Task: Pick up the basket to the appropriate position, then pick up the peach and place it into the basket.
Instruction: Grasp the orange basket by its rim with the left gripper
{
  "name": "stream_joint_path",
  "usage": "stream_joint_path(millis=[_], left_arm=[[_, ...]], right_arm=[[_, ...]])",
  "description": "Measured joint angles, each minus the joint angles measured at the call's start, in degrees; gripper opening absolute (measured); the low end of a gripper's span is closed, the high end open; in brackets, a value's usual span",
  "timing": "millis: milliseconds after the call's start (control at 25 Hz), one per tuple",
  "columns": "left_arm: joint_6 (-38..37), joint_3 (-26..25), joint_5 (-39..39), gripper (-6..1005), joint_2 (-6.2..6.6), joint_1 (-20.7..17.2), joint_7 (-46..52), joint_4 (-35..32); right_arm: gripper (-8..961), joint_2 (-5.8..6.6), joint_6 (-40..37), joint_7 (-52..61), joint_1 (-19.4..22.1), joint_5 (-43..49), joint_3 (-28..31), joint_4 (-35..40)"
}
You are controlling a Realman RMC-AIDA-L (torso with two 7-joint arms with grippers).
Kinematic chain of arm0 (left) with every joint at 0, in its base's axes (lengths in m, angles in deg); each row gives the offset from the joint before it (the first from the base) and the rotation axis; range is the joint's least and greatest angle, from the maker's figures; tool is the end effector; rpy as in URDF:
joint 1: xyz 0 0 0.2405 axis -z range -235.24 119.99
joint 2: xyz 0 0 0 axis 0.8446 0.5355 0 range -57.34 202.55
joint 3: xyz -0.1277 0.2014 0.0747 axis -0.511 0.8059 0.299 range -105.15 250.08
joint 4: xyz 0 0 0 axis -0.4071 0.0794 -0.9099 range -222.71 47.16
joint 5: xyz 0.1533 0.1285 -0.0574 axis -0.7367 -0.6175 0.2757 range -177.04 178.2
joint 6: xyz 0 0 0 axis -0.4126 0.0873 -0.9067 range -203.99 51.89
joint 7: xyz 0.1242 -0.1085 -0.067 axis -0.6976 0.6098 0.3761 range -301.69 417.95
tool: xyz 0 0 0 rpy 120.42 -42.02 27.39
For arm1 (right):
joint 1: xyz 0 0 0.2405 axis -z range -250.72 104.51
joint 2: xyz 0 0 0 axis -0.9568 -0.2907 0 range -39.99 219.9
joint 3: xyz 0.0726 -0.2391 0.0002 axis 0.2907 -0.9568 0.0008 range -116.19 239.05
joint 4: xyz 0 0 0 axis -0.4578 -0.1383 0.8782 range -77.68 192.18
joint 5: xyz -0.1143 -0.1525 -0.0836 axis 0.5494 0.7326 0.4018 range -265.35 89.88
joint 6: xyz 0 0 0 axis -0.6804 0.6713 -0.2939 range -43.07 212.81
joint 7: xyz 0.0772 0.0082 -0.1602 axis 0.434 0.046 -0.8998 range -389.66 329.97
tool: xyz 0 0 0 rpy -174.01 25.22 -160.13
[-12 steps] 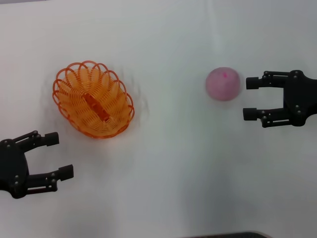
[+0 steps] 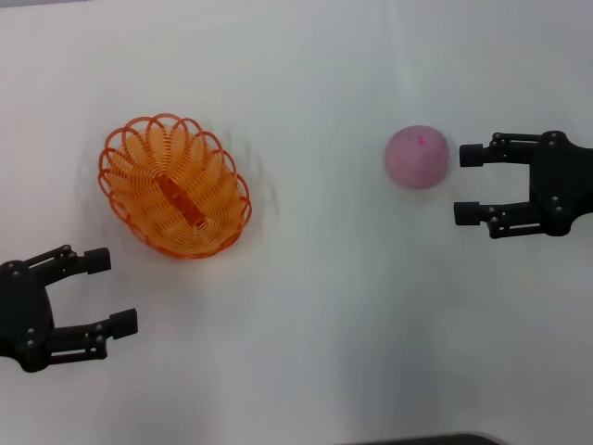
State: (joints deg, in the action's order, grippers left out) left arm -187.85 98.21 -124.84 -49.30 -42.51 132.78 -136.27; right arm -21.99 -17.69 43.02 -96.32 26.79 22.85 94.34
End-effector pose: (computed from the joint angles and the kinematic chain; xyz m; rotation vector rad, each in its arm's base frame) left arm -0.2940 0.2243 0.0039 -2.7547 -0.7417 -0.7723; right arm 0.2838 0.2864 0.0213 -2.8122 0.5441 0.7006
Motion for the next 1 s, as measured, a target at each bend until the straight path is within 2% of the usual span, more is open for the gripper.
stream_joint_path(millis=[520,1000], left_arm=[[0.1,-0.1,1.0,934,0.0,0.4,0.6,-0.1],[0.6,-4.3,6.0,934,-0.38,1.2,0.5,0.0]], right_arm=[[852,-0.08,0.0,0.1,-0.1,0.0,0.0,0.0],[852,-0.57,0.2,0.0,-0.1,0.0,0.0,-0.2]])
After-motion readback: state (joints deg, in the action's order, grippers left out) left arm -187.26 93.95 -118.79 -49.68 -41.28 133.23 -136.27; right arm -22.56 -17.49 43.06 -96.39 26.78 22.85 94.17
